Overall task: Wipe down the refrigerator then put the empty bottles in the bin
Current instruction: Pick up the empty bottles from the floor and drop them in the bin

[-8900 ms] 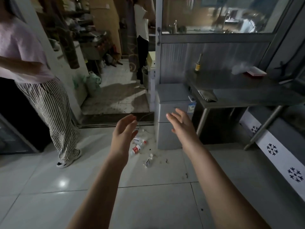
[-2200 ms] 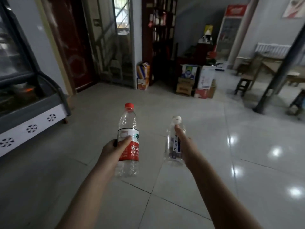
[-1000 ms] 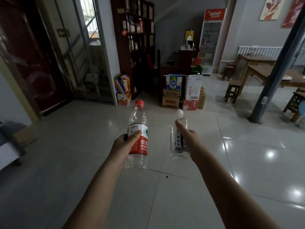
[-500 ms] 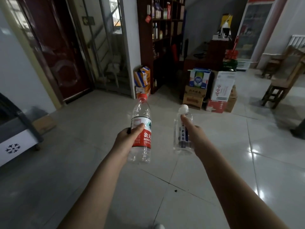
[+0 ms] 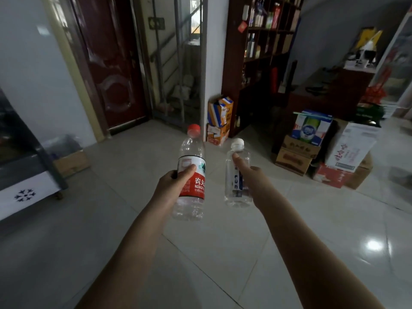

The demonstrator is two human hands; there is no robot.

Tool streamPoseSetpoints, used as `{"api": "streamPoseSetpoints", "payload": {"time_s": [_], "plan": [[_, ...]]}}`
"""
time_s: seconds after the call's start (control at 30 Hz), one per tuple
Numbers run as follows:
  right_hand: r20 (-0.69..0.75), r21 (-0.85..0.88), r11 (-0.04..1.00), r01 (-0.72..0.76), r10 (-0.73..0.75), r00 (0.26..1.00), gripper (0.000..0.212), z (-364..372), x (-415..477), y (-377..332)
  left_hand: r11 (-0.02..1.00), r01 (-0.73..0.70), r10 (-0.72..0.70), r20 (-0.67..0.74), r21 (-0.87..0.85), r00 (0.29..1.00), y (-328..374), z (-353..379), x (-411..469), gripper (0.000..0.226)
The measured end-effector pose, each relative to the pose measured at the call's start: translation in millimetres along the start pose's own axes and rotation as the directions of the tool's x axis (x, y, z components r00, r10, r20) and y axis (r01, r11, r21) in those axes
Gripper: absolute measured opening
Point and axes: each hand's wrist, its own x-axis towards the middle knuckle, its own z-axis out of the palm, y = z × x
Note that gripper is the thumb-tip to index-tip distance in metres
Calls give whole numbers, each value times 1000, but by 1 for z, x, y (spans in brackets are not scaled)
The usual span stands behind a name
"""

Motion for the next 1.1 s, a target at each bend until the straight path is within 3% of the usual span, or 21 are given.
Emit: {"api": "streamPoseSetpoints", "payload": {"time_s": [0.33,0.57,0.87,1.1], "plan": [[282,-60,988,139,-117,952,36,99,172,-61,1000,-19,16,-265,-9,964,13,-38,150,45],[490,-101,983,152,-83,868,48,170,299,-110,996,-5,-38,-449,-94,893,33,-58,271,42],[607,-120,981,155,-51,793,47,270,418,-161,988,-19,-72,-569,-153,819,56,-106,383,36],[608,-83,990,118,-43,793,45,371,511,-194,984,-16,-103,-632,-179,768,69,-180,492,33]]}}
